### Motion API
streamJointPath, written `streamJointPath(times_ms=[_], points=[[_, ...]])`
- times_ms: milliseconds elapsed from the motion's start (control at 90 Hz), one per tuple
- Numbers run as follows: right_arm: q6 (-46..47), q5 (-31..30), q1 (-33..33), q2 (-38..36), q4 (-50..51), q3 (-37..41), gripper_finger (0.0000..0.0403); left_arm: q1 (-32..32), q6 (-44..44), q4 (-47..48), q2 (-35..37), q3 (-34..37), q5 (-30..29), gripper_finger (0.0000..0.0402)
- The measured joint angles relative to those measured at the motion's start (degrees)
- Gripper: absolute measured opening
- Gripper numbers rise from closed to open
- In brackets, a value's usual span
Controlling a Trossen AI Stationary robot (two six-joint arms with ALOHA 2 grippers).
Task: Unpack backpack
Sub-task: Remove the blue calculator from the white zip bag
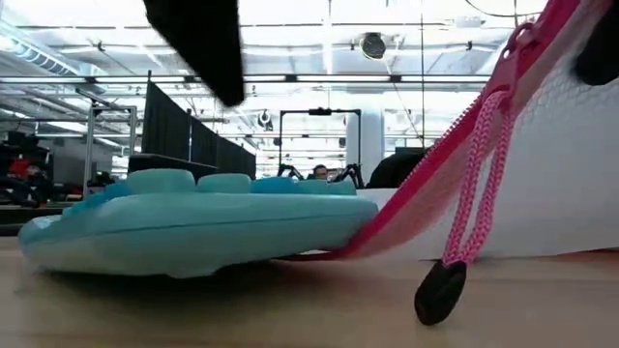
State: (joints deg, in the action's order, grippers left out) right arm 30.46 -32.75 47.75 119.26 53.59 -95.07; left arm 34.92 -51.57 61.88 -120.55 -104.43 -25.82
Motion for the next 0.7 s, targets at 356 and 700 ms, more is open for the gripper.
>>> streamJointPath(times_ms=[356,700], points=[[0.4,-0.02,0.0,0.0,0.13,0.0,0.0,5.47,13.12,-27.74,-3.94,-0.12,0.11,0.0164],[0.39,0.04,0.04,0.0,0.54,0.0,0.0,3.49,9.87,-28.58,-9.27,-0.03,2.31,0.0164]])
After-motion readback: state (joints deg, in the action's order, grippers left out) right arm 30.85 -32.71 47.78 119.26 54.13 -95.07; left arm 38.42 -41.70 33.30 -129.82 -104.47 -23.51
